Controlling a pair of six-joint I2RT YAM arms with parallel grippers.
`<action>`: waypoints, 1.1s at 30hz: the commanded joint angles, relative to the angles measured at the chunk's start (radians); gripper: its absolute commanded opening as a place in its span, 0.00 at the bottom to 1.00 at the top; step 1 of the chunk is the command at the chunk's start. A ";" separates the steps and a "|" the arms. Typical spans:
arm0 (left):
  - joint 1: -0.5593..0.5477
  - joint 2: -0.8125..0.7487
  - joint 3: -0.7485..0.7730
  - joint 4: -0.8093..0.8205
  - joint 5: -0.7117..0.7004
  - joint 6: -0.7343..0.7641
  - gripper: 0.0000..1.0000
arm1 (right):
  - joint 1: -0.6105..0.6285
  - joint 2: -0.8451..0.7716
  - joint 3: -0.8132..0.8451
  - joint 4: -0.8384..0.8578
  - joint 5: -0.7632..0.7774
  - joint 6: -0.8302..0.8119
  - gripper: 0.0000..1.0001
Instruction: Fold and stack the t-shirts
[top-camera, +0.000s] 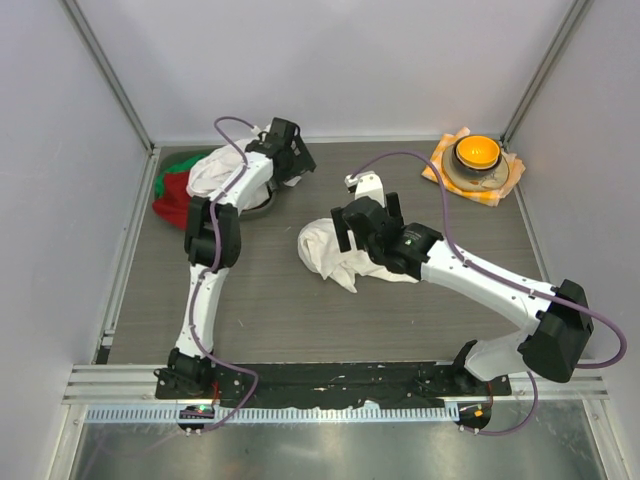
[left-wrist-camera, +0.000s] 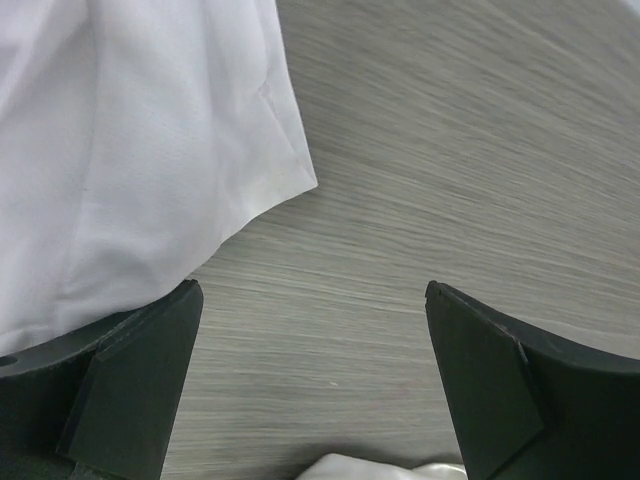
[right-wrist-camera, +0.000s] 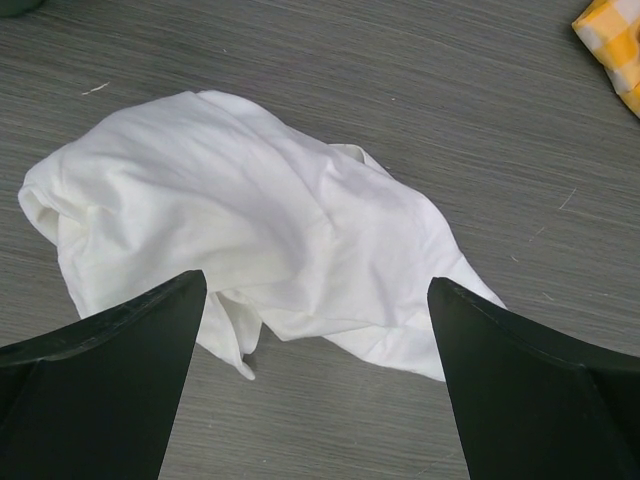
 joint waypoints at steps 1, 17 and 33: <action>0.096 -0.024 -0.079 -0.074 -0.101 0.043 1.00 | 0.002 -0.002 -0.005 0.031 -0.004 0.024 0.99; 0.167 -0.277 -0.200 -0.082 0.015 0.136 1.00 | 0.008 0.059 0.004 0.051 -0.108 0.038 0.99; -0.055 -1.012 -1.031 0.038 0.014 0.055 1.00 | 0.011 0.129 -0.175 0.115 -0.230 0.153 0.99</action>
